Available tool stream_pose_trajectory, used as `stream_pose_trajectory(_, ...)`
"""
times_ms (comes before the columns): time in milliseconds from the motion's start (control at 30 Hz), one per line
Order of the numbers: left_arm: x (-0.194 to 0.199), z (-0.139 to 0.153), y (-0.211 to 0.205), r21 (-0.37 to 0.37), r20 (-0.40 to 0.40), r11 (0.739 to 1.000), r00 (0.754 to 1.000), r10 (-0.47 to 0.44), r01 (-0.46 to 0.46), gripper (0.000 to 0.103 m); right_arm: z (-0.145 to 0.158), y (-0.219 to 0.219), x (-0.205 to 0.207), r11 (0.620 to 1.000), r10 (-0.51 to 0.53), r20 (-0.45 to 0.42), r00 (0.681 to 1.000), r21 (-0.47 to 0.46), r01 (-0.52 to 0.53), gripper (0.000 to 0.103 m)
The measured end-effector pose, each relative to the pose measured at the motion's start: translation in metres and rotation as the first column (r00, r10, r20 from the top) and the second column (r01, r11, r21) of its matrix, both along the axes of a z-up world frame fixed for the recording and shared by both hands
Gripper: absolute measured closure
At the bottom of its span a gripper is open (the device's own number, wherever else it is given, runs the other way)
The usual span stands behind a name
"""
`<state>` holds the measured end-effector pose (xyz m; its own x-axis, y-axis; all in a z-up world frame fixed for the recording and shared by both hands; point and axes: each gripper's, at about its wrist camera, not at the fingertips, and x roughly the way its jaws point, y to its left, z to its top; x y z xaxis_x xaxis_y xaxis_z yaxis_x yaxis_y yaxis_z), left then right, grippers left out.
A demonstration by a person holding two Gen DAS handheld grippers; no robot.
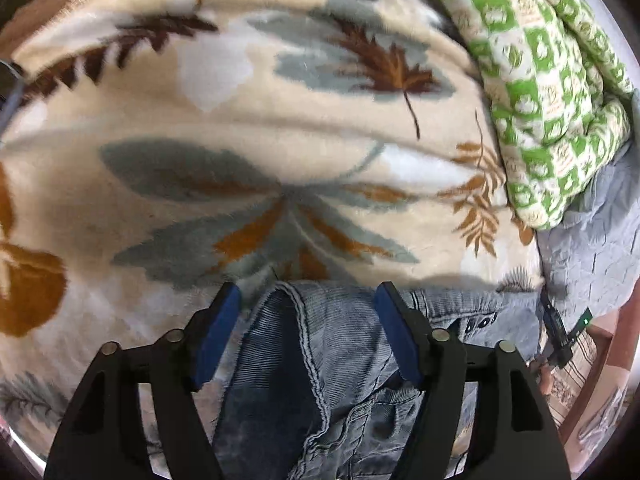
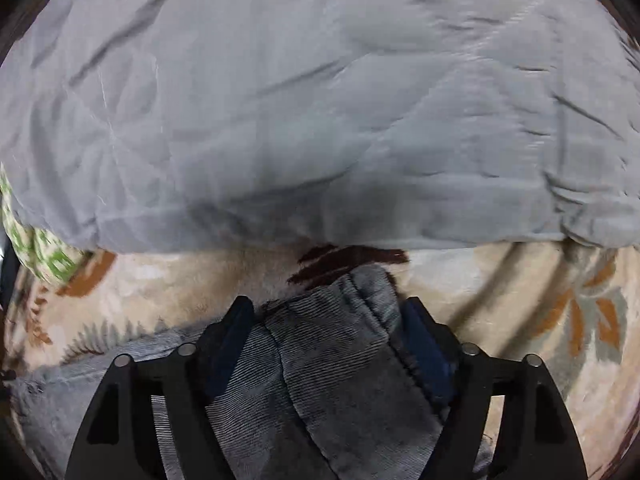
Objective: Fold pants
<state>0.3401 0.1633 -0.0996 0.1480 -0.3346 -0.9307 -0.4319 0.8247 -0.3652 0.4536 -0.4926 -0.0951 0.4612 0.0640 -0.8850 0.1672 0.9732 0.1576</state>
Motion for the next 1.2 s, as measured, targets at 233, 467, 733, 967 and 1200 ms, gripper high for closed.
stream_pose_trajectory(233, -0.003, 0.009, -0.023, -0.041, 0.072, 0.993, 0.991, -0.109, 0.112, 0.037, 0.002, 0.002, -0.007, 0.999, 0.011, 0.016, 1.000, -0.045, -0.011, 0.049)
stream_pose_trajectory(467, -0.018, 0.042, -0.046, 0.205, 0.138, 0.964, 0.970, -0.202, 0.172, 0.089, 0.023, 0.005, -0.035, 0.997, 0.028, 0.072, 0.997, -0.079, -0.023, 0.088)
stream_pose_trajectory(733, -0.069, 0.122, -0.092, 0.463, 0.312, 0.869, 0.886, -0.343, 0.174, 0.089, 0.088, 0.000, -0.097, 0.998, -0.037, 0.208, 0.977, -0.034, 0.045, 0.090)
stream_pose_trajectory(967, -0.137, 0.176, -0.098, 0.469, 0.416, 0.873, 0.840, -0.348, 0.130, 0.089, 0.139, 0.002, -0.196, 0.996, -0.082, 0.269, 0.960, 0.004, 0.084, 0.090)
stream_pose_trajectory(1200, -0.213, 0.187, -0.093, 0.395, 0.455, 0.911, 0.837, -0.306, 0.119, 0.089, 0.143, -0.006, -0.322, 0.987, -0.150, 0.291, 0.945, 0.105, 0.124, 0.091)
